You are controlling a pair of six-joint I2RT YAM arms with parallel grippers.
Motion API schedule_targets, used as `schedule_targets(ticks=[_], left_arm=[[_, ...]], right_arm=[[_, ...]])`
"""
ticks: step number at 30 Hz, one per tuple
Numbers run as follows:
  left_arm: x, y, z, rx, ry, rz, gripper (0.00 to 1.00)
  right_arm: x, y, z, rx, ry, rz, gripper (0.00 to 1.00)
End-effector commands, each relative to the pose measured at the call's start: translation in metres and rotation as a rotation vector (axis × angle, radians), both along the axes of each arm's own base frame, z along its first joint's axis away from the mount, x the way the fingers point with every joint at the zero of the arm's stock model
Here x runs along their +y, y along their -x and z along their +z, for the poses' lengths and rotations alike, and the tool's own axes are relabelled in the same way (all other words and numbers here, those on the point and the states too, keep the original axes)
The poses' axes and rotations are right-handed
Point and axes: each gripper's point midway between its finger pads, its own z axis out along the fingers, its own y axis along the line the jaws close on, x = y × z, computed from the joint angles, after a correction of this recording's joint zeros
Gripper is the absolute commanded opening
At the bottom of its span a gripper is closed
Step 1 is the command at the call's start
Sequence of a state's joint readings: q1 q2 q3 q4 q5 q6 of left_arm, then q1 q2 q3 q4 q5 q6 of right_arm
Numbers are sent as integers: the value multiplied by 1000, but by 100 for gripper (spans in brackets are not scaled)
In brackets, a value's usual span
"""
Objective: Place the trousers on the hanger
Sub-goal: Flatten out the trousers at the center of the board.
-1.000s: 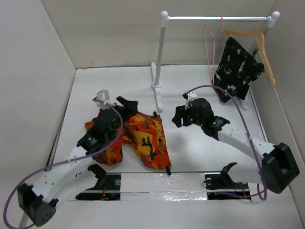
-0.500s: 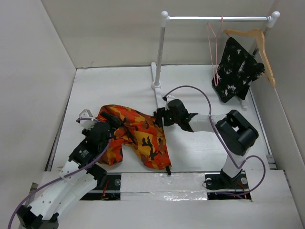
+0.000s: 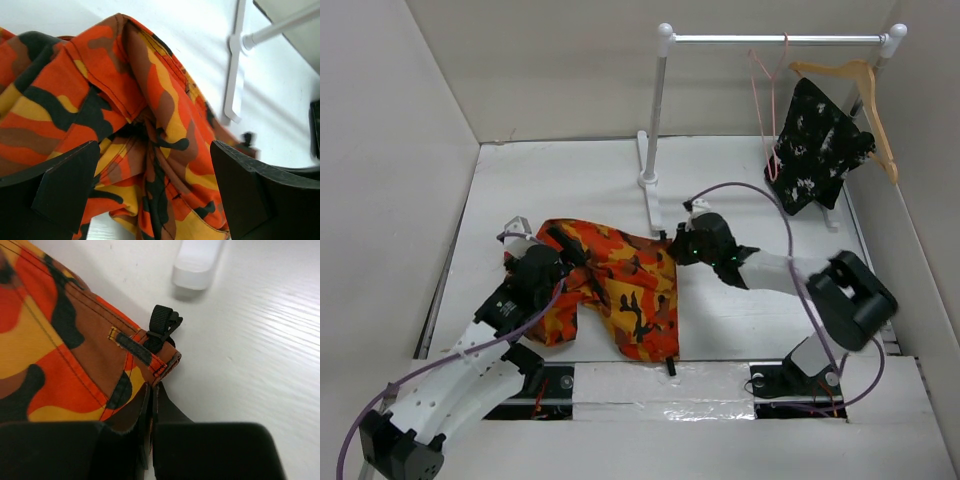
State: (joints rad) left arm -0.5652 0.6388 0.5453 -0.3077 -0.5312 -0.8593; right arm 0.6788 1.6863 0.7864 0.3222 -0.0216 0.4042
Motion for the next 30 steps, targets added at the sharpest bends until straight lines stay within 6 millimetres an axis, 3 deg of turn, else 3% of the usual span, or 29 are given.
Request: schedule_targets(ticks=[1, 3, 4, 5, 6, 7, 8, 11, 16, 18, 20, 23, 30], left_arm=[[-34, -19, 33, -72, 31, -148, 92], [-46, -26, 30, -53, 24, -194, 92], [-55, -30, 42, -74, 37, -228, 92], [-58, -32, 45, -77, 35, -242, 92], [-63, -36, 45, -70, 32, -253, 92], [-70, -37, 54, -94, 44, -274, 92], [-71, -39, 56, -98, 43, -274, 93], [-72, -40, 51, -78, 30, -273, 93], [-62, -23, 19, 10, 24, -241, 94], [-57, -14, 17, 16, 63, -222, 97], [-49, -2, 2, 57, 65, -203, 97], [-35, 8, -1, 64, 69, -150, 97], [-35, 28, -20, 219, 18, -202, 96]], right_arm=[[-46, -17, 84, -209, -42, -180, 0], [-87, -10, 94, -222, 16, -283, 0], [-105, -1, 127, -288, -24, -327, 0], [-124, 10, 117, -266, 20, -359, 0], [-144, 13, 123, -287, 31, -415, 0], [-158, 22, 145, -342, -1, -446, 0], [-172, 32, 134, -314, 45, -461, 0], [-204, 49, 141, -322, 65, -540, 0], [-238, 62, 137, -302, 108, -633, 0], [-244, 63, 138, -303, 109, -648, 0], [-253, 63, 140, -299, 106, -683, 0], [-259, 62, 146, -320, 87, -712, 0], [-269, 53, 154, -320, 69, -731, 0]])
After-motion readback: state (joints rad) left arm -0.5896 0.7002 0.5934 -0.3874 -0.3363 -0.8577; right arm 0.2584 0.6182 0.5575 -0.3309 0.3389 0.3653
